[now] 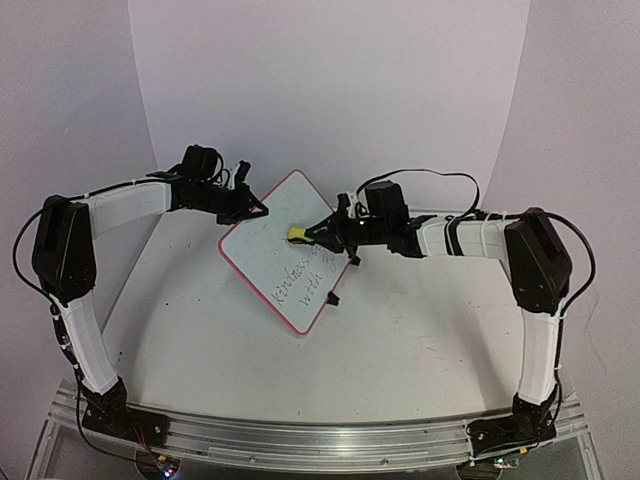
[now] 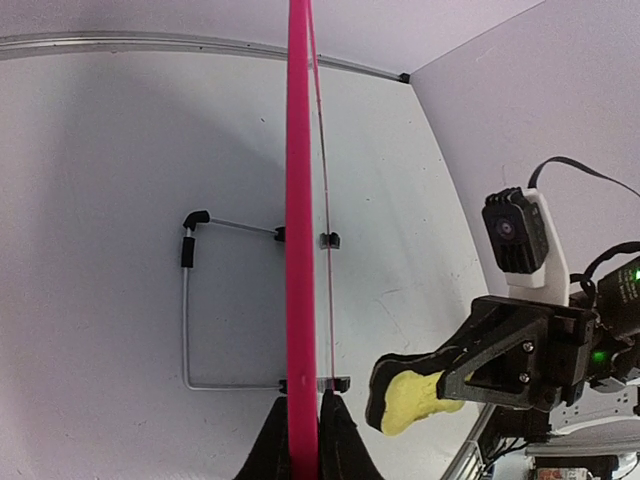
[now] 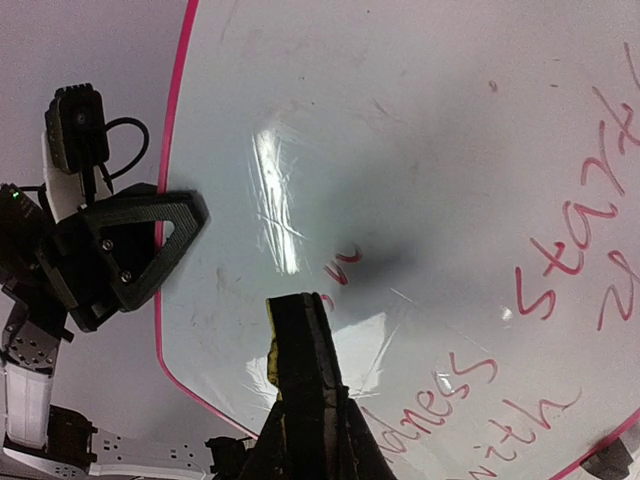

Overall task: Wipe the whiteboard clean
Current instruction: Erase the whiteboard at the center of the board.

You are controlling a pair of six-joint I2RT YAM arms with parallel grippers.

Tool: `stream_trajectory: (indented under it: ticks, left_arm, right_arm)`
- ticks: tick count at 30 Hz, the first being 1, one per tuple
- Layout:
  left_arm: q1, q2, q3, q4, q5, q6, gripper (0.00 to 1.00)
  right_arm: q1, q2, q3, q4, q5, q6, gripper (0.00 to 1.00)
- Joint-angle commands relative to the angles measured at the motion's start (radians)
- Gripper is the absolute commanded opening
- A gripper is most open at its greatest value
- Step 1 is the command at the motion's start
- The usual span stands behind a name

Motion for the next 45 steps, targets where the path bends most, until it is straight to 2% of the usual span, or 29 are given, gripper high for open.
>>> stream_trajectory:
  ticks: [1,9,23,27,39,45]
  left_arm:
    - [-0.01,-0.003,-0.01,0.002,0.013,0.015,0.01]
    - [-0.014,-0.015,-0.019,0.003,0.011,0.016,0.0]
    - [-0.014,-0.014,-0.018,0.003,0.017,0.015,0.0]
    - [-0.016,-0.01,-0.013,0.003,0.024,0.015,0.0]
    - [-0.02,-0.013,-0.019,0.003,0.021,0.021,0.0]
    - [-0.02,-0.016,-0.019,0.003,0.02,0.021,0.0]
  right_arm:
    - [0.002,0.043,0.107,0.086,-0.034,0.051,0.0]
    - [0.004,0.123,0.147,0.101,-0.042,0.103,0.0]
    - [-0.033,0.051,-0.132,0.164,-0.034,0.116,0.0]
    - [-0.03,0.066,-0.101,0.196,-0.051,0.138,0.0]
    - [-0.015,0.153,0.129,0.215,-0.039,0.195,0.0]
    - [-0.022,0.144,0.062,0.215,-0.033,0.193,0.0]
